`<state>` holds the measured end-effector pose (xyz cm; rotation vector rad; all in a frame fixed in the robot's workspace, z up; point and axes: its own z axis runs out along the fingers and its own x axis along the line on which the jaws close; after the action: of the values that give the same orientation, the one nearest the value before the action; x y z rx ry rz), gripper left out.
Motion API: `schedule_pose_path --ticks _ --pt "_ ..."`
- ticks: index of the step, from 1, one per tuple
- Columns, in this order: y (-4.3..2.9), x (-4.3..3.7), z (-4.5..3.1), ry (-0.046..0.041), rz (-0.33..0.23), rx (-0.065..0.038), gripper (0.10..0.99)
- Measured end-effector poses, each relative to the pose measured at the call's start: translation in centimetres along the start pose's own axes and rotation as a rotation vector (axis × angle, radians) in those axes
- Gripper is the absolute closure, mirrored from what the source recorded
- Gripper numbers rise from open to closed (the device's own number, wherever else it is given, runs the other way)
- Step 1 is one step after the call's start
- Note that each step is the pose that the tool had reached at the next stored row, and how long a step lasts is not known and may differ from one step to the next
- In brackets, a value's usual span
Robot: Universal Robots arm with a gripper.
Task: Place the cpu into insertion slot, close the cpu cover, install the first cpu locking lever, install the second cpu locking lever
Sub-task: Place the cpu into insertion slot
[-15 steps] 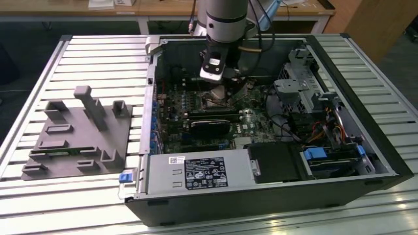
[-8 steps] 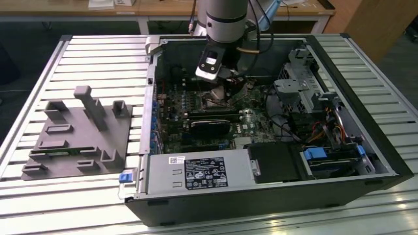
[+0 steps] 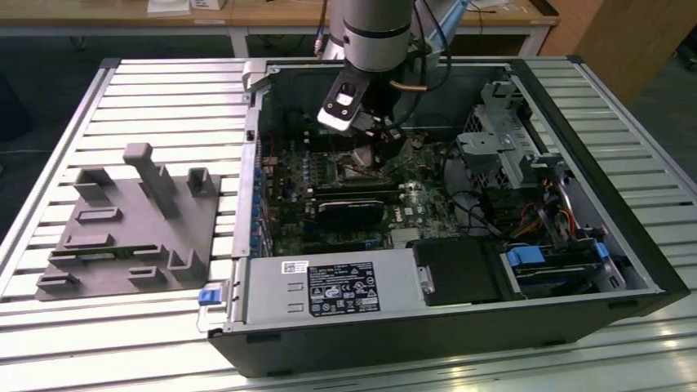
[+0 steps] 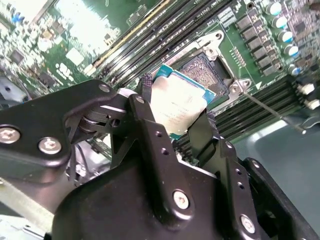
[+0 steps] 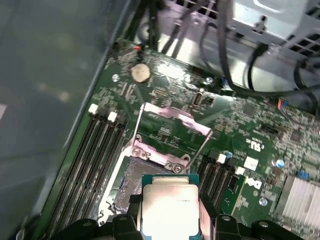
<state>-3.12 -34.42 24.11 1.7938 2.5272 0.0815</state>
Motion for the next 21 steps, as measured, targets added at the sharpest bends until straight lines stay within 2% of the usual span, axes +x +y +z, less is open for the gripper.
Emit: schedule_pose_path --ticks 17,21 --pt "-0.01 0.0 0.21 -0.0206 0.307 0.001 0.549" --pt "-0.01 0.04 0.27 -0.0233 0.325 0.001 0.549"
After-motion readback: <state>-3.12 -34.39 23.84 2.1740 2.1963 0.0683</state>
